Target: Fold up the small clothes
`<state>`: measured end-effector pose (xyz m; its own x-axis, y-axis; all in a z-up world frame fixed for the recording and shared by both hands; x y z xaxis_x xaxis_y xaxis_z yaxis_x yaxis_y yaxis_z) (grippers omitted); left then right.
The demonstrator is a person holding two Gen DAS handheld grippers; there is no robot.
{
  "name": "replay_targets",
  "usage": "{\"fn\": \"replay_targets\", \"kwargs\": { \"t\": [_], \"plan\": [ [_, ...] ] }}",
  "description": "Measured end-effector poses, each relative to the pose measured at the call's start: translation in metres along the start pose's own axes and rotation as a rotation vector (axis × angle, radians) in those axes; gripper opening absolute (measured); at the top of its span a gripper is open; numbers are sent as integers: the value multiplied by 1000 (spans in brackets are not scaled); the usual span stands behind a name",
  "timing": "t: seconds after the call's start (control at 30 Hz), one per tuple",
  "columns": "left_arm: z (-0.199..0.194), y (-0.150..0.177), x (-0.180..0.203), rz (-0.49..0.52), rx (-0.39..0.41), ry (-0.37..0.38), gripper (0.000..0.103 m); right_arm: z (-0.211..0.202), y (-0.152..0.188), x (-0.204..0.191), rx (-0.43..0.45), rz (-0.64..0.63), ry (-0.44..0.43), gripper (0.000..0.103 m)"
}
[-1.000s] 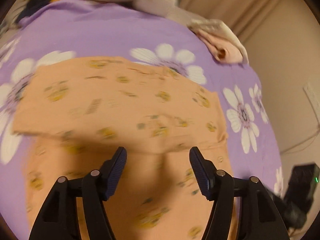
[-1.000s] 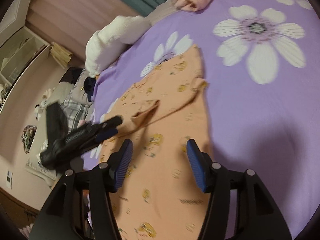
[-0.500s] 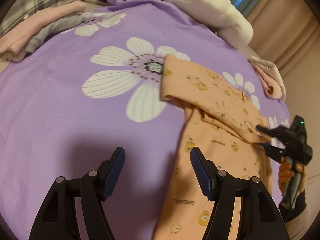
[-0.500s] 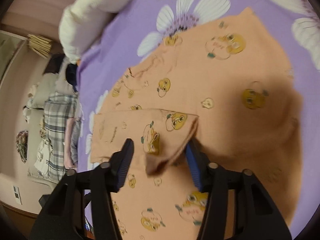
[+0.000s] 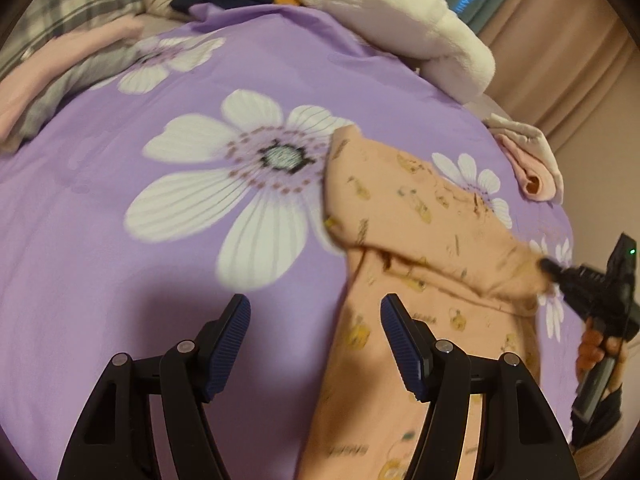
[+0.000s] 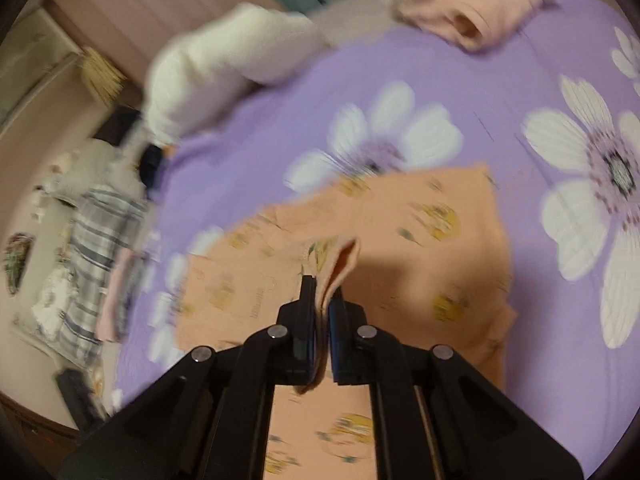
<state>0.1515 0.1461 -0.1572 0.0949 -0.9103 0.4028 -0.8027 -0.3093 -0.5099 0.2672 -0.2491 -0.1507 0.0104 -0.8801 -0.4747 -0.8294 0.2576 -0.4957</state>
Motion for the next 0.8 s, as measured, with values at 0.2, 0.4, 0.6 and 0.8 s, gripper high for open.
{"fn": "replay_targets", "kwargs": {
  "t": [0.2, 0.4, 0.6, 0.8],
  "plan": [
    [25, -32, 40, 85, -3, 42, 66, 7, 3, 41, 25, -1, 188, 24],
    [58, -44, 59, 136, -26, 40, 66, 2, 27, 5, 23, -172, 49, 22],
    [85, -22, 53, 187, -88, -27, 61, 34, 57, 8, -69, -277, 171, 18],
    [72, -24, 54, 172, -107, -7, 61, 27, 61, 3, -65, -301, 186, 23]
  ]
}}
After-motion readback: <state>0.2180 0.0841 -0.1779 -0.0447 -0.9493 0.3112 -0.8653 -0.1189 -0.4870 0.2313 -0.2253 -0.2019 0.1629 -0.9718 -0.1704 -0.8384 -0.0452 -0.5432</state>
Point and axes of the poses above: each gripper's, at about its wrist camera, not at the fingertips, and z roughly the way its jaws point, x to its right, y to its underside, the point moved 6 cm from there along z, roughly the way its jaws point, and after that the axes turned 2 degrees about y, right-handed, at the moved point
